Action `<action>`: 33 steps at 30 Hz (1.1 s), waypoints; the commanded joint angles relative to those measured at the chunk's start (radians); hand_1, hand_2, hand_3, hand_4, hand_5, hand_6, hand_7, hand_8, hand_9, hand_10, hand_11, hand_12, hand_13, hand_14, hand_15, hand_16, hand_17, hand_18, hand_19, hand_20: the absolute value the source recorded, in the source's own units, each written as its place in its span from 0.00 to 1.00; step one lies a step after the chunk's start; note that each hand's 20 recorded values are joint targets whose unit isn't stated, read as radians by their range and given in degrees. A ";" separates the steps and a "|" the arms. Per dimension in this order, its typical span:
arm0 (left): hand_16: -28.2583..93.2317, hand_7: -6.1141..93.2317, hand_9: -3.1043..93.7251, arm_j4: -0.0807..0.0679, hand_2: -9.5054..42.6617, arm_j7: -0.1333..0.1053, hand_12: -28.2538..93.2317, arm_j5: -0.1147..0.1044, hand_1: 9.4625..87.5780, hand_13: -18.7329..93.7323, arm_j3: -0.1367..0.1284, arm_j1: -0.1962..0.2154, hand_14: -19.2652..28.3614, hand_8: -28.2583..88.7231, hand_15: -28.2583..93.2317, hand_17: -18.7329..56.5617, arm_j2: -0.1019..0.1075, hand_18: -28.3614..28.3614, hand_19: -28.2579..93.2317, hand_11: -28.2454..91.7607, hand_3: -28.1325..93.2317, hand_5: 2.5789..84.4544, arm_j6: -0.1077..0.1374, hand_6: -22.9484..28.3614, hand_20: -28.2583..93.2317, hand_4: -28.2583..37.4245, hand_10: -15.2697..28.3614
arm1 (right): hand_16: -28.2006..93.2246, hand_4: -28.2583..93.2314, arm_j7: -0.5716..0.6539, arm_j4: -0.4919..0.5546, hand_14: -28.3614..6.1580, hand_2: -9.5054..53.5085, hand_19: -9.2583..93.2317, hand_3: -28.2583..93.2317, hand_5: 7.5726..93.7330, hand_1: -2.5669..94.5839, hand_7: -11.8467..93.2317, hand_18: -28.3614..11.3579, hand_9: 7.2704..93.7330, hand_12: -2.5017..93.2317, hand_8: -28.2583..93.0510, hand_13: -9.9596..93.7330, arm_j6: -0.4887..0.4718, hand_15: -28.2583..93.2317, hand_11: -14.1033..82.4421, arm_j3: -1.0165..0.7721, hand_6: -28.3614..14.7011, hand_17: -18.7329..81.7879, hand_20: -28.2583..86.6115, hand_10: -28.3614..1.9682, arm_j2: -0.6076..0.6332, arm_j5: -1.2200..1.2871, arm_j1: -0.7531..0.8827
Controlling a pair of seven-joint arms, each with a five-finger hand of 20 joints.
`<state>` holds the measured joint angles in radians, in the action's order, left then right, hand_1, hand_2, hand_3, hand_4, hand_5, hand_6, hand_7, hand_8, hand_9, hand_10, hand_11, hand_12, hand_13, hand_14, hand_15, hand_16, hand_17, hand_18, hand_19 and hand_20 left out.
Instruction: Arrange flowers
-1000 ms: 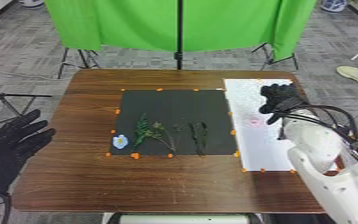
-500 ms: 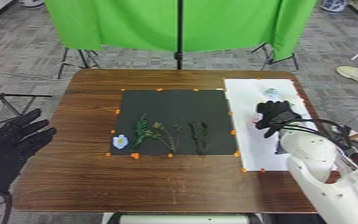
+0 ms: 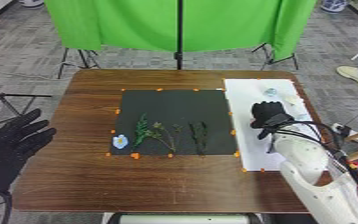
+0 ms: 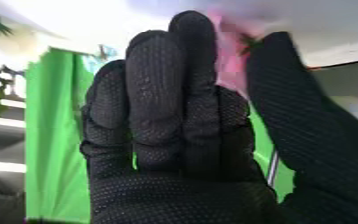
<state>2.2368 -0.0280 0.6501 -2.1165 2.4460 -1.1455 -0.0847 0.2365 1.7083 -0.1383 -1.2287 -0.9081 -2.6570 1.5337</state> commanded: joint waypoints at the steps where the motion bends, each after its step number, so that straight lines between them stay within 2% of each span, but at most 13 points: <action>1: 0.22 0.27 0.37 0.004 0.13 -0.002 0.34 0.003 0.20 0.41 -0.007 0.021 0.75 0.16 0.53 0.15 -0.013 0.89 0.63 0.47 0.82 0.43 0.000 0.50 0.27 0.04 0.65 | 0.48 0.00 -0.053 -0.002 0.74 0.01 0.88 0.93 0.75 0.51 0.57 0.28 0.94 0.50 0.13 0.84 0.058 0.72 0.33 0.040 0.71 0.51 0.58 0.89 -0.039 -0.032 -0.054; 7: 0.22 0.27 0.37 0.003 0.12 0.007 0.34 0.001 0.20 0.41 -0.002 0.015 0.74 0.16 0.53 0.15 -0.011 0.89 0.63 0.47 0.82 0.44 0.002 0.50 0.27 0.04 0.65 | 0.48 0.00 -0.094 -0.052 0.75 0.00 0.89 0.94 0.76 0.51 0.56 0.28 0.95 0.51 0.13 0.85 0.151 0.72 0.32 0.167 0.71 0.52 0.58 0.90 -0.139 -0.026 -0.222; 16: 0.22 0.27 0.37 -0.010 0.11 0.015 0.34 0.002 0.20 0.41 0.034 -0.017 0.74 0.16 0.53 0.15 0.006 0.89 0.63 0.47 0.83 0.44 0.001 0.50 0.27 0.04 0.64 | 0.49 0.00 -0.179 -0.207 0.75 0.00 0.89 0.96 0.77 0.50 0.55 0.29 0.96 0.52 0.13 0.85 0.151 0.72 0.32 0.336 0.69 0.52 0.58 0.89 -0.363 -0.073 -0.422; 19: 0.22 0.27 0.37 -0.014 0.10 0.012 0.34 0.002 0.20 0.41 0.048 -0.026 0.73 0.16 0.53 0.15 0.015 0.89 0.63 0.47 0.83 0.44 0.002 0.49 0.27 0.03 0.64 | 0.50 0.00 -0.207 -0.238 0.75 0.00 0.89 0.96 0.77 0.50 0.55 0.29 0.96 0.52 0.13 0.85 0.146 0.72 0.32 0.351 0.69 0.52 0.59 0.89 -0.431 -0.111 -0.428; 21: 0.22 0.27 0.37 -0.023 0.10 0.017 0.34 0.002 0.19 0.41 0.062 -0.047 0.73 0.16 0.53 0.15 0.024 0.89 0.63 0.47 0.84 0.44 0.007 0.49 0.27 0.03 0.63 | 0.50 0.00 -0.214 -0.258 0.75 0.00 0.89 0.96 0.77 0.50 0.55 0.28 0.96 0.52 0.14 0.85 0.133 0.72 0.32 0.366 0.69 0.52 0.59 0.89 -0.462 -0.124 -0.434; 23: 0.22 0.28 0.36 -0.028 0.09 0.020 0.34 0.002 0.19 0.41 0.068 -0.053 0.72 0.16 0.53 0.15 0.029 0.88 0.63 0.48 0.84 0.44 0.000 0.48 0.27 0.02 0.63 | 0.50 0.00 -0.223 -0.264 0.76 0.00 0.89 0.96 0.77 0.50 0.55 0.29 0.96 0.52 0.14 0.85 0.122 0.72 0.32 0.384 0.69 0.52 0.59 0.89 -0.482 -0.145 -0.427; 28: 0.23 0.28 0.36 -0.027 0.07 0.020 0.34 0.005 0.19 0.41 0.073 -0.053 0.70 0.15 0.54 0.16 0.033 0.87 0.63 0.48 0.85 0.45 -0.005 0.48 0.27 0.01 0.62 | 0.50 0.00 -0.237 -0.293 0.76 0.00 0.89 0.95 0.77 0.50 0.55 0.29 0.95 0.52 0.14 0.85 0.136 0.72 0.32 0.444 0.69 0.52 0.59 0.89 -0.521 -0.190 -0.403; 29: 0.23 0.28 0.37 -0.036 0.07 0.032 0.35 0.002 0.18 0.41 0.080 -0.073 0.70 0.15 0.54 0.16 0.041 0.87 0.62 0.48 0.85 0.45 -0.004 0.47 0.27 0.01 0.62 | 0.50 0.00 -0.259 -0.336 0.76 0.00 0.89 0.95 0.77 0.51 0.55 0.29 0.95 0.51 0.14 0.85 0.150 0.72 0.31 0.430 0.69 0.52 0.59 0.89 -0.551 -0.216 -0.407; 33: 0.23 0.30 0.38 -0.044 0.06 0.047 0.35 0.002 0.18 0.41 0.098 -0.099 0.68 0.14 0.54 0.16 0.056 0.87 0.62 0.49 0.86 0.47 -0.013 0.46 0.28 0.00 0.61 | 0.50 0.00 -0.234 -0.376 0.76 0.00 0.89 0.95 0.76 0.51 0.55 0.29 0.95 0.51 0.14 0.85 0.171 0.72 0.31 0.452 0.69 0.52 0.59 0.89 -0.582 -0.251 -0.411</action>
<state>2.2141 -0.0161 0.6501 -2.0457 2.3835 -1.1113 -0.0844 0.0112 1.4154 -0.0080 -0.8072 -1.4093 -2.8342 1.1009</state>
